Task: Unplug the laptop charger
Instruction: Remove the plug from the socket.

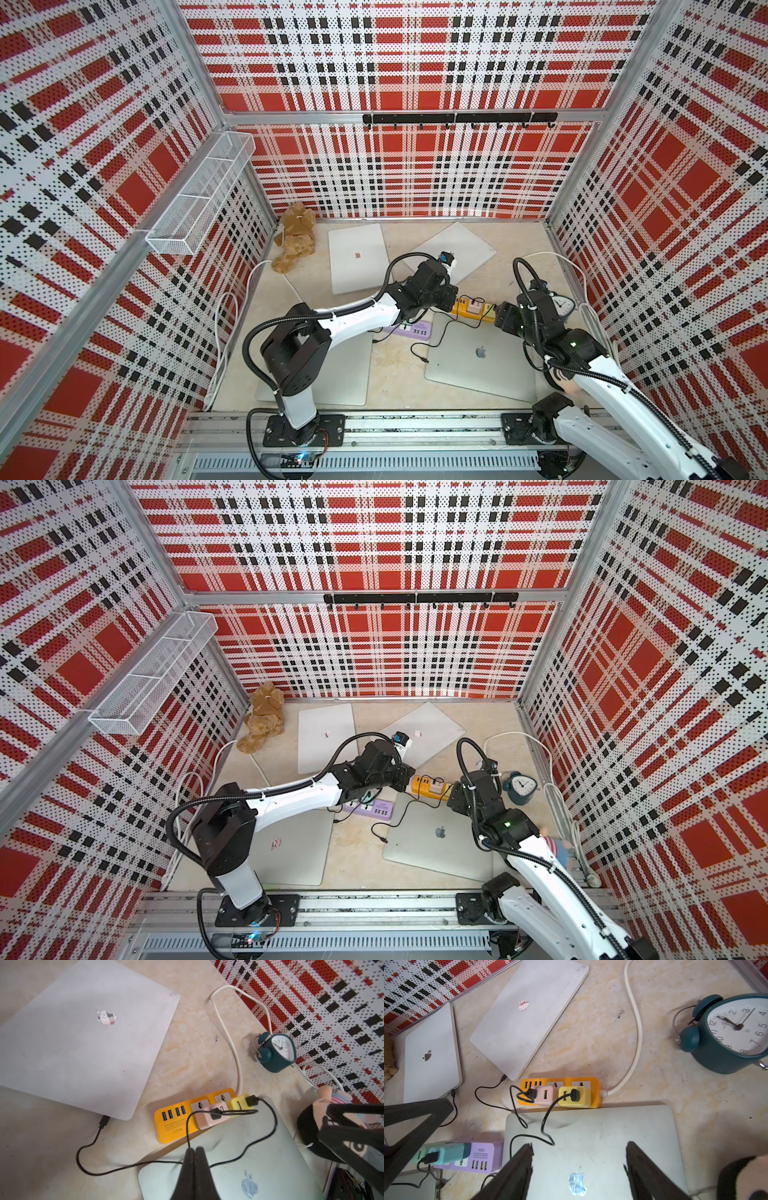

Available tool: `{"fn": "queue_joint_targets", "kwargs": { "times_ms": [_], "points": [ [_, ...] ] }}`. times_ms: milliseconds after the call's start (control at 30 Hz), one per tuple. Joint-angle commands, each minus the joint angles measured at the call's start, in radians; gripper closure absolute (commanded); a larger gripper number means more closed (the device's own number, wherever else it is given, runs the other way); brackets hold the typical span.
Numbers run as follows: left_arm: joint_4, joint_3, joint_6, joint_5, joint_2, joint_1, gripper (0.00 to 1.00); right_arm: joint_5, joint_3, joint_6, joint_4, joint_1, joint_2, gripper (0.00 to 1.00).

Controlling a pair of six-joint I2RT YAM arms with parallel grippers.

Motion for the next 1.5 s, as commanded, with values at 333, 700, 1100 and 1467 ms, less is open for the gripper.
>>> {"fn": "queue_joint_targets", "kwargs": {
  "times_ms": [333,700,1100,1467],
  "points": [
    [-0.035,0.2,-0.153,0.085,0.25,0.036,1.0,-0.049,0.049,-0.083,0.041,-0.008,0.091,0.26],
    [-0.053,0.24,-0.168,0.081,0.354,0.042,1.0,-0.034,0.066,-0.096,0.016,-0.011,0.064,0.24],
    [-0.073,0.237,-0.159,0.044,0.386,0.052,1.0,-0.051,0.057,-0.101,0.015,-0.012,0.08,0.23],
    [-0.095,0.23,-0.149,0.032,0.404,0.057,1.0,-0.024,0.032,-0.109,0.042,-0.011,0.125,0.25]
  ]
}}
